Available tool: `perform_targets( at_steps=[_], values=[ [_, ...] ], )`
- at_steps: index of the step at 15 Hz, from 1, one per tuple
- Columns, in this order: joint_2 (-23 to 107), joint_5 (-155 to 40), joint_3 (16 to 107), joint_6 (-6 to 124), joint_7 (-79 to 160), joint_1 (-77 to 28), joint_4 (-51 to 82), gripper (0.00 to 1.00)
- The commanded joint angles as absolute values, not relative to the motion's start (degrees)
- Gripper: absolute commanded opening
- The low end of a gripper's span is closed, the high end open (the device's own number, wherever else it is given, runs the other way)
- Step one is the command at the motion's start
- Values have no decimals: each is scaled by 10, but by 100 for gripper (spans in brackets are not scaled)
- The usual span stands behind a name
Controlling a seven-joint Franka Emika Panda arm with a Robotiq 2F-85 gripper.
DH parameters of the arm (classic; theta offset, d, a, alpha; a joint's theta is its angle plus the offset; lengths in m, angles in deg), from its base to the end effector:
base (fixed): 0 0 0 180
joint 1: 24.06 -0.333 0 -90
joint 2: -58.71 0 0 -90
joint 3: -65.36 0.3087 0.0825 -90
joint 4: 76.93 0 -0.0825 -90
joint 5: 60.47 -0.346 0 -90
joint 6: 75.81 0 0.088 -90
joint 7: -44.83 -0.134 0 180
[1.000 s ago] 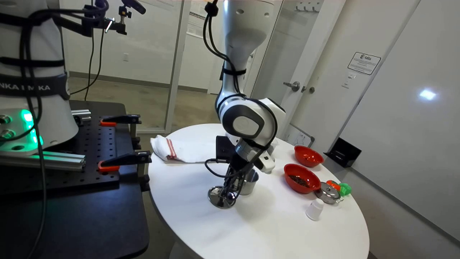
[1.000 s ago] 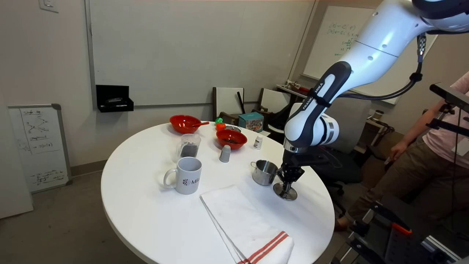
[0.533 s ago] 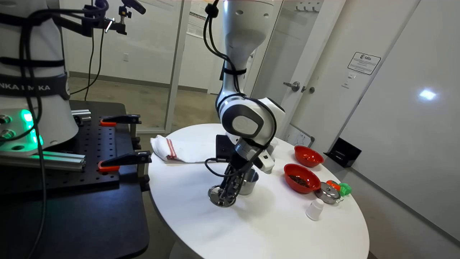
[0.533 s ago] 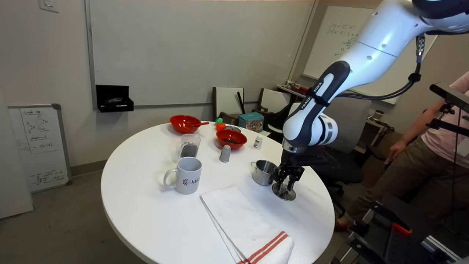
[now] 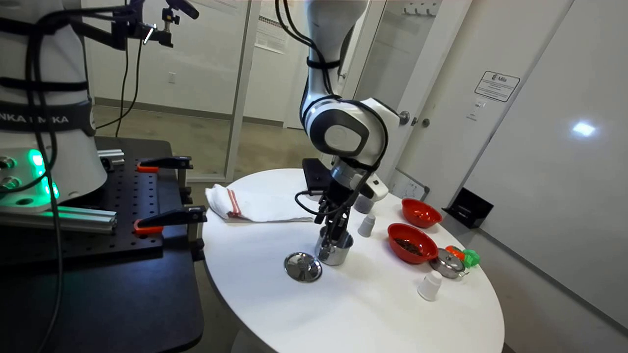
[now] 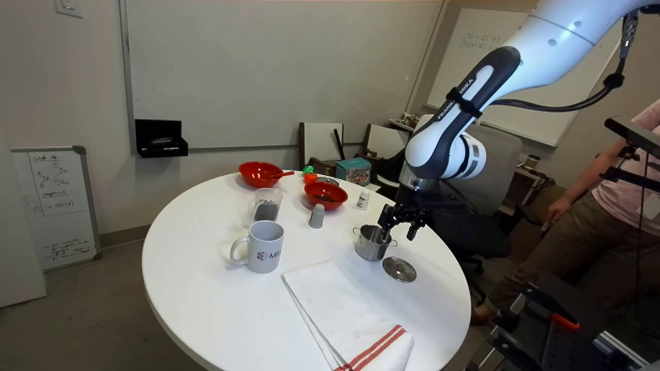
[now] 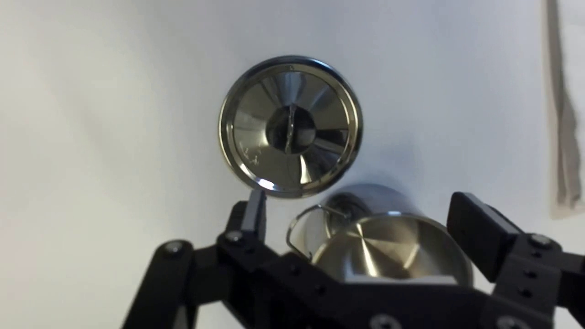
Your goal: Put the pot on the right side of the table and open it
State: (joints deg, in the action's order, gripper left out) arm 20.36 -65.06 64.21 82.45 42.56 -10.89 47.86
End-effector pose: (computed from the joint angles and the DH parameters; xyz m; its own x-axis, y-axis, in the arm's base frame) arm 0.4950 -0.1300 0.0758 0.9321 -0.3520 -0.0853 -0.3539 -0.9353 -0.0074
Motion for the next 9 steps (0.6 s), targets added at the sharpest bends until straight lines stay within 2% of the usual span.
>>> perform_targets(
  at_steps=[1,6,7,9],
  values=[
    [305,-663,674,774,499,-88,538,100],
    [407,-635,649,661,529,-123,564,100],
    [354,-654,651,694,525,-121,534,100],
    [385,-651,645,670,525,-128,544,100]
  ],
)
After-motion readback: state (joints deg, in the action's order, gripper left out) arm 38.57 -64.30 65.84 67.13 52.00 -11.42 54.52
